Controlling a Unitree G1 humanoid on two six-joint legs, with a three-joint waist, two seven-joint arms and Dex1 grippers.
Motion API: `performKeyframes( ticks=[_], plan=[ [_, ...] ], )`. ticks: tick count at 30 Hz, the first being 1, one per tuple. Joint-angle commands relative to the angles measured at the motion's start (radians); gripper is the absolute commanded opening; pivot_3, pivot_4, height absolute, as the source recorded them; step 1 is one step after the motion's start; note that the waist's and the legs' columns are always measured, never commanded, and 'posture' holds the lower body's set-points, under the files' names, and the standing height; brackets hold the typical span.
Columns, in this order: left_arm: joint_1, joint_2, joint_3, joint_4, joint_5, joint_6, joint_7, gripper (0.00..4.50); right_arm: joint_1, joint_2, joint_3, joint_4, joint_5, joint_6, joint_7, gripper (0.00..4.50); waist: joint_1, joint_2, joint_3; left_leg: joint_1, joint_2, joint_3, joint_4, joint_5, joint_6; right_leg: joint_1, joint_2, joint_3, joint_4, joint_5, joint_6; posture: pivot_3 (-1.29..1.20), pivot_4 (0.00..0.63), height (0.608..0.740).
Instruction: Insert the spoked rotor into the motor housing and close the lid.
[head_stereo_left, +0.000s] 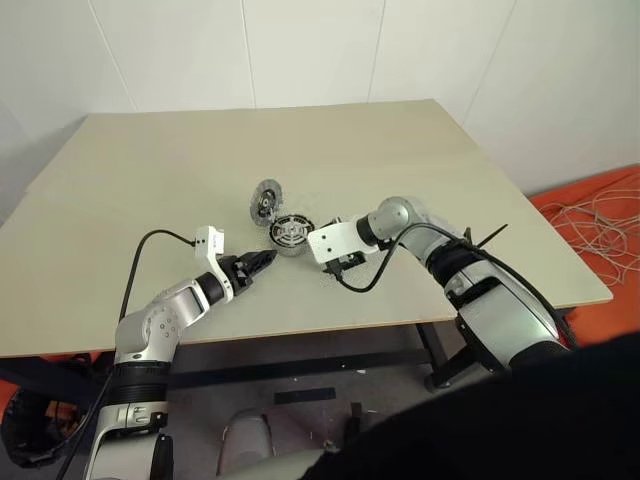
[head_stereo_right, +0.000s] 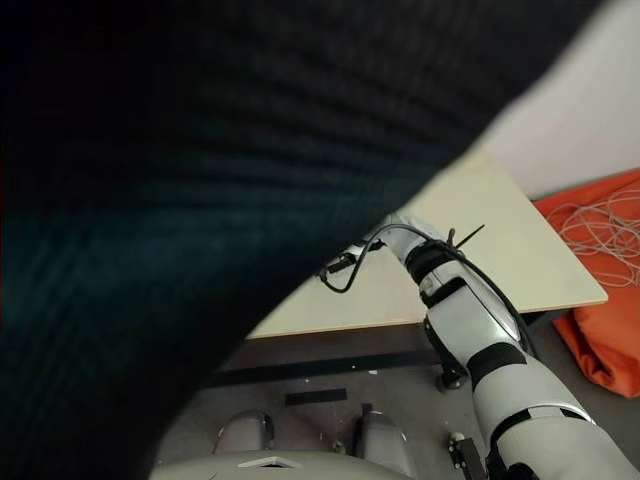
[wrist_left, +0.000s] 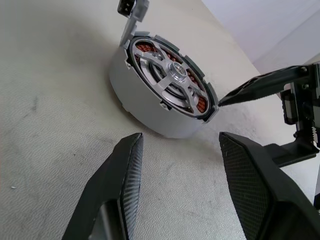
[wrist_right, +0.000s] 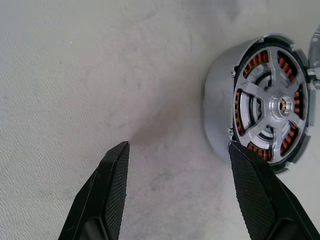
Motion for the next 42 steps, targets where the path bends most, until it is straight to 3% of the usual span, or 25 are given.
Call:
performKeyframes(
  ticks=[1, 10, 26, 37, 42],
  plan=[
    [-0.001, 0.002, 0.010, -0.032, -0.011, -0.005, -0.001, 2.55, -0.063, 0.012, -0.026, 0.009, 0.000, -0.006, -0.027, 3.57, -0.001, 0.000, 0.000, 0.000, 0.000, 0.000, 0.000, 0.000, 0.000, 0.000, 0.000, 0.000, 0.000, 0.000, 0.000, 0.00, 0.000, 0.740],
    [0.005, 0.000, 0.017, -0.040, -0.014, -0.005, 0.008, 2.55, -0.069, 0.062, -0.009, 0.043, -0.001, -0.022, 0.003, 3.57, -0.001, 0.000, 0.000, -0.001, 0.000, 0.000, 0.000, 0.000, 0.000, -0.001, 0.000, 0.000, 0.000, 0.000, -0.001, 0.00, 0.000, 0.740],
    [0.033, -0.017, 0.017, -0.059, -0.018, -0.015, 0.022, 2.55, -0.191, 0.108, -0.001, 0.219, -0.086, -0.036, -0.081, 3.57, -0.003, 0.001, 0.000, -0.001, 0.001, 0.000, 0.000, 0.000, 0.000, -0.001, 0.000, 0.000, 0.000, 0.000, -0.001, 0.00, 0.000, 0.740],
    [0.038, -0.025, 0.022, -0.053, -0.015, -0.025, 0.025, 2.55, -0.167, 0.094, 0.041, 0.204, -0.129, -0.111, 0.048, 3.57, -0.003, 0.001, 0.001, -0.001, 0.004, 0.000, 0.000, 0.000, 0.000, -0.001, 0.000, 0.000, 0.000, 0.000, -0.001, 0.00, 0.000, 0.740],
    [0.041, -0.031, 0.021, -0.056, -0.016, -0.027, 0.028, 2.55, -0.178, 0.110, 0.036, 0.218, -0.142, -0.094, 0.027, 3.57, -0.003, 0.001, 0.001, -0.001, 0.004, 0.000, 0.000, 0.000, 0.000, -0.001, 0.000, 0.000, 0.000, -0.001, -0.001, 0.00, 0.000, 0.740]
  ],
)
